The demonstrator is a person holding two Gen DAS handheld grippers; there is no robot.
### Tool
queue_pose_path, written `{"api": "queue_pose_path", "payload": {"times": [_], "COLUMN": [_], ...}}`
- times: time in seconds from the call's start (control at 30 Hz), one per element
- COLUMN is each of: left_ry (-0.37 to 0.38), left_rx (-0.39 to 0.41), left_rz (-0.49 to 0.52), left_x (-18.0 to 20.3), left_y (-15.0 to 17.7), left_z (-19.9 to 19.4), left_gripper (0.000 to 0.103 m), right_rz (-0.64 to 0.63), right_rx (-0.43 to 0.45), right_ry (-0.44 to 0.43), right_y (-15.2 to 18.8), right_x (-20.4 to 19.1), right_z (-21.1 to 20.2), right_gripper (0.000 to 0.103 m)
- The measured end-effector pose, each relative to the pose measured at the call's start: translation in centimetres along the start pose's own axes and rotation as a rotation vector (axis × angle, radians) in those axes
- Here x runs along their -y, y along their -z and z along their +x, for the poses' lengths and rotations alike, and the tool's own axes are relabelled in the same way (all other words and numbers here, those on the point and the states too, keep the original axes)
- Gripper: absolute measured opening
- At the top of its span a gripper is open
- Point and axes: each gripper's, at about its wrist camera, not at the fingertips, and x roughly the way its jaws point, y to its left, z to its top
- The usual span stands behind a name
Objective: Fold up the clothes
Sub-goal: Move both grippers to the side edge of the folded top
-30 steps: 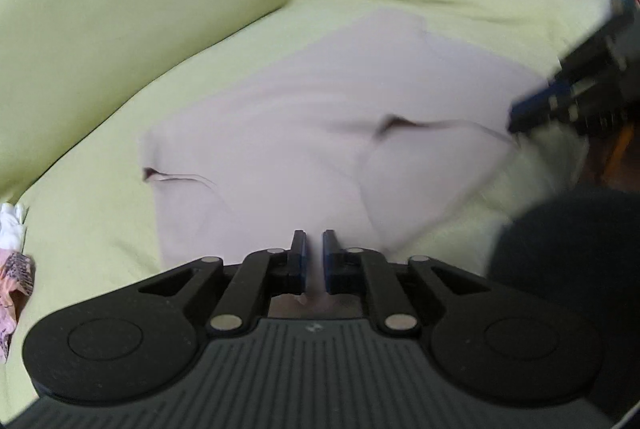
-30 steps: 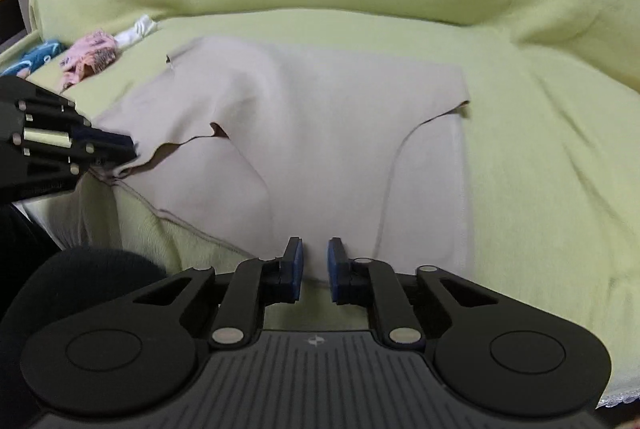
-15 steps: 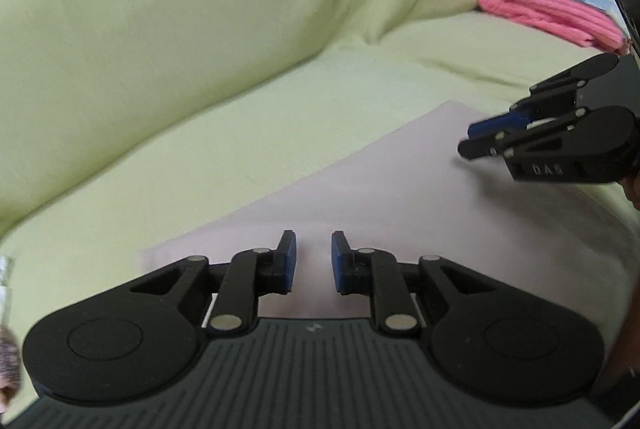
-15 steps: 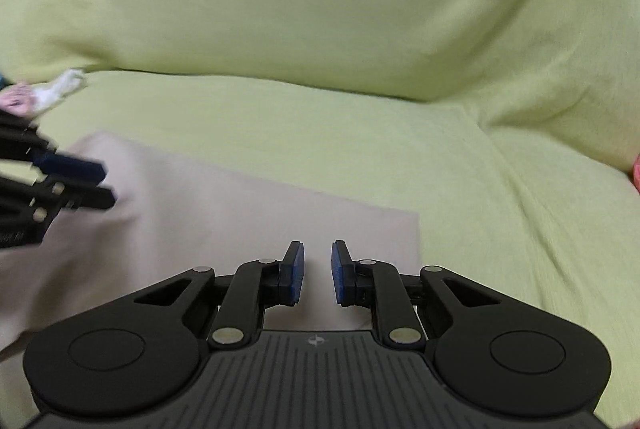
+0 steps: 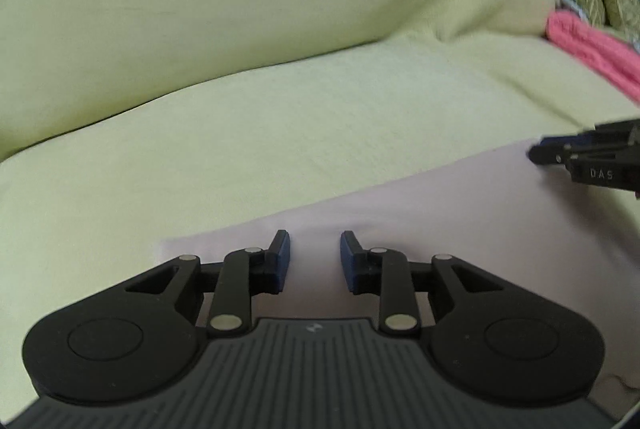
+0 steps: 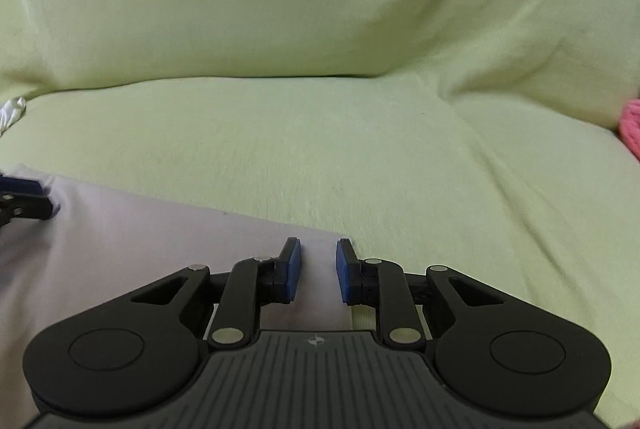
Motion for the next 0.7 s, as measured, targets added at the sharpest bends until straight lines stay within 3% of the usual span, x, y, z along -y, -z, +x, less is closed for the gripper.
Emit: {"api": "queue_pose_path", "payload": {"times": [0.1,0.17,0.2,0.27,0.43,0.53,0.6,0.63,0.67,0.7], "left_ry": [0.008,0.030,0.021,0.013,-0.009,-0.015,0.021,0.051,0.073,0.086], "left_rx": [0.037,-0.017,-0.026,-0.020,0.082,0.083,0.080,0.083,0.050,0.036], "left_rz": [-0.006,-0.037,-0.039,-0.043,-0.001,-0.004,-0.072,-0.120,-0.159,-0.182], "left_x": [-1.2,-2.0,-2.2,-2.3,-0.5,-0.7,-1.7,-2.3,-3.0,-3.5], "left_y": [1.7,3.2,3.8,4.8,5.2,6.1,6.4,6.6,6.5,6.8], "left_z": [-3.6,-4.0,-4.0,-4.5,-7.7,-8.1,-7.5,-7.0,-6.2,-5.6], "left_gripper": [0.025,0.025,0.025,0.025,0.025,0.025,0.025,0.025,0.024,0.018], "right_rz": [0.022,0.005,-0.013,-0.036,-0.058,-0.085,-0.115,-0.161,-0.202,-0.218], "right_rx": [0.051,-0.017,-0.060,-0.031,0.039,0.057,0.078,0.094,0.074,0.021], "right_ry": [-0.080,-0.124,-0.111,-0.059,-0.096,-0.112,-0.175,-0.206,-0.222,-0.235], "right_y": [1.6,4.1,5.3,6.7,6.4,5.0,3.5,2.9,2.4,2.2], "right_x": [-2.1,-4.2,-5.2,-6.6,-8.5,-10.2,-11.6,-12.4,-13.3,-13.8], "right_z": [-4.3,-5.1,-5.1,-6.5,-9.0,-8.3,-7.1,-6.4,-5.3,-4.1], "right_gripper": [0.027,0.026,0.025,0.026,0.026,0.027,0.021,0.009,0.000,0.000]}}
